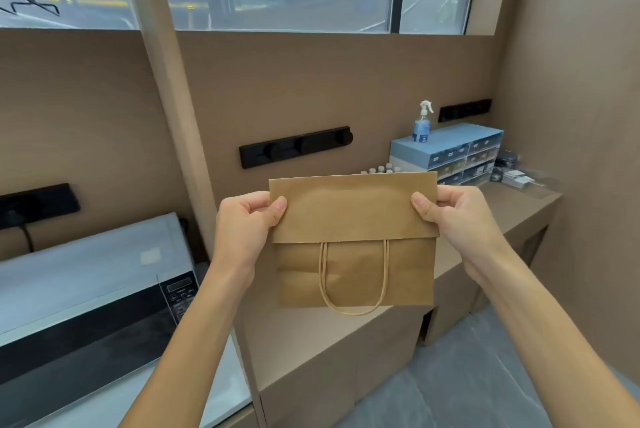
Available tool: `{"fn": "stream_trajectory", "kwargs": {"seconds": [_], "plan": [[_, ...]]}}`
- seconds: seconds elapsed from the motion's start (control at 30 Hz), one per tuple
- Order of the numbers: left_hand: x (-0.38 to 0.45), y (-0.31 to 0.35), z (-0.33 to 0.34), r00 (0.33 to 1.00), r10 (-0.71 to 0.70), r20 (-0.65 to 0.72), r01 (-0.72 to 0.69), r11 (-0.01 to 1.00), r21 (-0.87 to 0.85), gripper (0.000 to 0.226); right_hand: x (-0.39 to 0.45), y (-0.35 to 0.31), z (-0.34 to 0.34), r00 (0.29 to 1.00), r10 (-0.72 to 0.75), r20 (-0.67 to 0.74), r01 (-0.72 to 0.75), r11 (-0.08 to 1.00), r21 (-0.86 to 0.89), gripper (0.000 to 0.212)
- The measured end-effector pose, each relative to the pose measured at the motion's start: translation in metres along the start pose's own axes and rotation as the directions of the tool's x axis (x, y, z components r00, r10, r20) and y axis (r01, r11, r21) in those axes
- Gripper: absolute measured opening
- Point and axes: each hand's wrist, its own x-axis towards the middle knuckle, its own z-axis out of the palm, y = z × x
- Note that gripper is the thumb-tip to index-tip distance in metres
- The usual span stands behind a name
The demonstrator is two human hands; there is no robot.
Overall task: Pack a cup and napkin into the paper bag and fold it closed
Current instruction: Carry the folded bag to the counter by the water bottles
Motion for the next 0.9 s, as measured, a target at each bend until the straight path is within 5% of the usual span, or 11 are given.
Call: {"fn": "stream_trajectory", "kwargs": {"seconds": [0.9], "plan": [[0.182, -0.178, 0.050, 0.973, -0.137, -0.188, 0.134, 0.991, -0.026, 0.023, 0.255, 0.178, 0.066, 0.939, 0.068, 0.337, -0.073, 0.997, 0.000, 0.019]]}}
